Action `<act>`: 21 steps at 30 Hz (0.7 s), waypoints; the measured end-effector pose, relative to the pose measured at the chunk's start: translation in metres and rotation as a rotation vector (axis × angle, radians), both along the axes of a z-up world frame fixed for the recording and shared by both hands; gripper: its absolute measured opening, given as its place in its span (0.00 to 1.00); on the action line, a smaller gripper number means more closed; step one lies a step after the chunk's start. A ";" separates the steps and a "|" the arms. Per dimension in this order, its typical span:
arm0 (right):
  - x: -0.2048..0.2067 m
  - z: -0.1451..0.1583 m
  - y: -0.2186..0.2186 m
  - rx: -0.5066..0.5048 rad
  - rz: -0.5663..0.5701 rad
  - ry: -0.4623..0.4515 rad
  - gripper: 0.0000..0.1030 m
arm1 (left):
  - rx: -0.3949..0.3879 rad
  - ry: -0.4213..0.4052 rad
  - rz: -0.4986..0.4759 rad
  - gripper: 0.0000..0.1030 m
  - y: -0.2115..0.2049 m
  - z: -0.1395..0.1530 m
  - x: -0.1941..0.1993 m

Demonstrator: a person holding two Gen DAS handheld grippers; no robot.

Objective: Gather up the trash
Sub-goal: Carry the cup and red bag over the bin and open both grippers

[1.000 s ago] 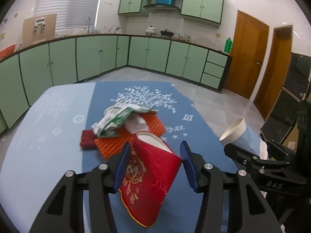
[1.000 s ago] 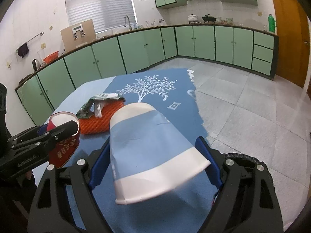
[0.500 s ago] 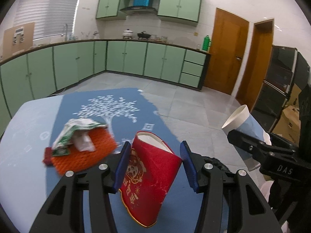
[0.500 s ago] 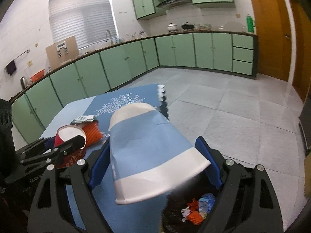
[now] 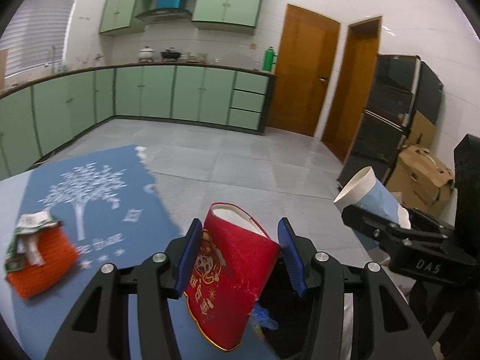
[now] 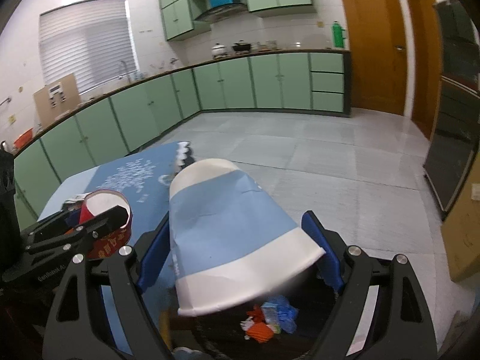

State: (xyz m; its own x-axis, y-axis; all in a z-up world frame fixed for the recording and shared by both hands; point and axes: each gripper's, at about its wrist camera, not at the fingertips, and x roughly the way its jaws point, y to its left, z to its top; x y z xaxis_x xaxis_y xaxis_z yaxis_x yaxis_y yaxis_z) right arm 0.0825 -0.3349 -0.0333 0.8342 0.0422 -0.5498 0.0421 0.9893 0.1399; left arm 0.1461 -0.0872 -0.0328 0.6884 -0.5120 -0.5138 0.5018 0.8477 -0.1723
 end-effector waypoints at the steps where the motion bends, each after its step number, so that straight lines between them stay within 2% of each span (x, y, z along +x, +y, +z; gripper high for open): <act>1: -0.001 -0.002 -0.006 0.000 -0.014 0.002 0.79 | -0.002 0.001 -0.014 0.50 -0.008 0.000 0.002; 9: -0.005 -0.025 -0.044 -0.001 -0.097 0.030 0.79 | -0.008 0.006 -0.105 0.50 -0.059 -0.007 0.012; 21: -0.006 -0.053 -0.070 0.014 -0.154 0.069 0.79 | 0.020 0.032 -0.159 0.50 -0.092 -0.033 0.028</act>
State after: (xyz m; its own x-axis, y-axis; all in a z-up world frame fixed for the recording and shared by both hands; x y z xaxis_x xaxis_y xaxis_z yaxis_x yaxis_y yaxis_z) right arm 0.0761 -0.4054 -0.0864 0.7914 -0.0747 -0.6067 0.2028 0.9684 0.1454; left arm 0.1745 -0.1795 -0.0657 0.5823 -0.6028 -0.5455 0.6248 0.7611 -0.1740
